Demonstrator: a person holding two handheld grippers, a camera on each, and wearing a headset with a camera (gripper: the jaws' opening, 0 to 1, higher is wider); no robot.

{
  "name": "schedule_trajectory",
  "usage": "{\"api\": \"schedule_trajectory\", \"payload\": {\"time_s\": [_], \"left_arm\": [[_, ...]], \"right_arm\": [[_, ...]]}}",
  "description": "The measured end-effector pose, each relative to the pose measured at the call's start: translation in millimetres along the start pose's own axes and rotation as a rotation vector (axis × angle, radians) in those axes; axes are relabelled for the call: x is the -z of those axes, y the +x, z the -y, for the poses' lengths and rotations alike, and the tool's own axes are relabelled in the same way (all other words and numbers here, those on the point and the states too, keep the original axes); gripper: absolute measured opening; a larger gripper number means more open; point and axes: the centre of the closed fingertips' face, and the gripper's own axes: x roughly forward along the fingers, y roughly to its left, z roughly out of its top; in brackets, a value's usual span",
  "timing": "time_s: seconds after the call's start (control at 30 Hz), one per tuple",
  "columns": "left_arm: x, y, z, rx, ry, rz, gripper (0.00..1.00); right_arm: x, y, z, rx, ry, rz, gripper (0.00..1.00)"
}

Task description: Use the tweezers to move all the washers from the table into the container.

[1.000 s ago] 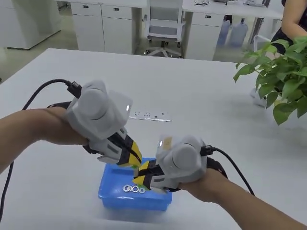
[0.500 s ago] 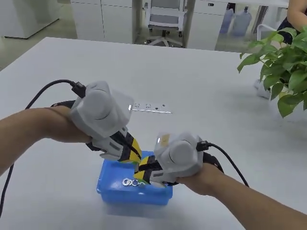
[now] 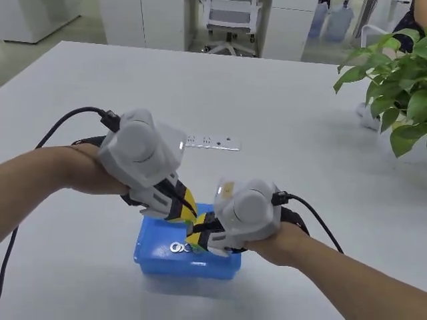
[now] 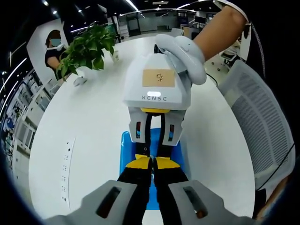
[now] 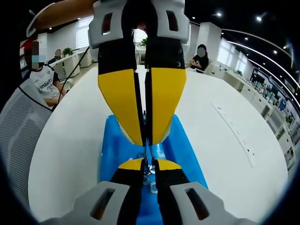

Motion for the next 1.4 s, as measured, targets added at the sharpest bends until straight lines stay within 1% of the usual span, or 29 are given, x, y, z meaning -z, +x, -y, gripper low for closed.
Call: {"api": "schedule_trajectory", "payload": {"time_s": [0.33, 0.57, 0.87, 1.27, 1.4], "left_arm": [[-4.9, -4.9, 2.1, -0.005, 0.003, 0.006, 0.05], [-10.3, -9.3, 4.0, -0.001, 0.010, 0.006, 0.05], [-20.2, -19.6, 6.5, -0.003, 0.021, 0.013, 0.05], [-37.8, -37.7, 19.1, -0.002, 0.027, 0.028, 0.05], [-45.9, -47.5, 25.9, 0.010, 0.032, 0.037, 0.05]], "right_arm": [[-3.5, -5.7, 1.4, 0.010, -0.007, 0.007, 0.11], [-8.2, -11.3, -0.8, 0.015, -0.010, 0.015, 0.11], [-17.6, -22.9, -3.1, 0.031, -0.007, 0.031, 0.11], [-32.6, -41.6, -13.9, 0.047, -0.012, 0.049, 0.09], [-43.2, -49.2, -21.5, 0.047, 0.002, 0.074, 0.09]]}}
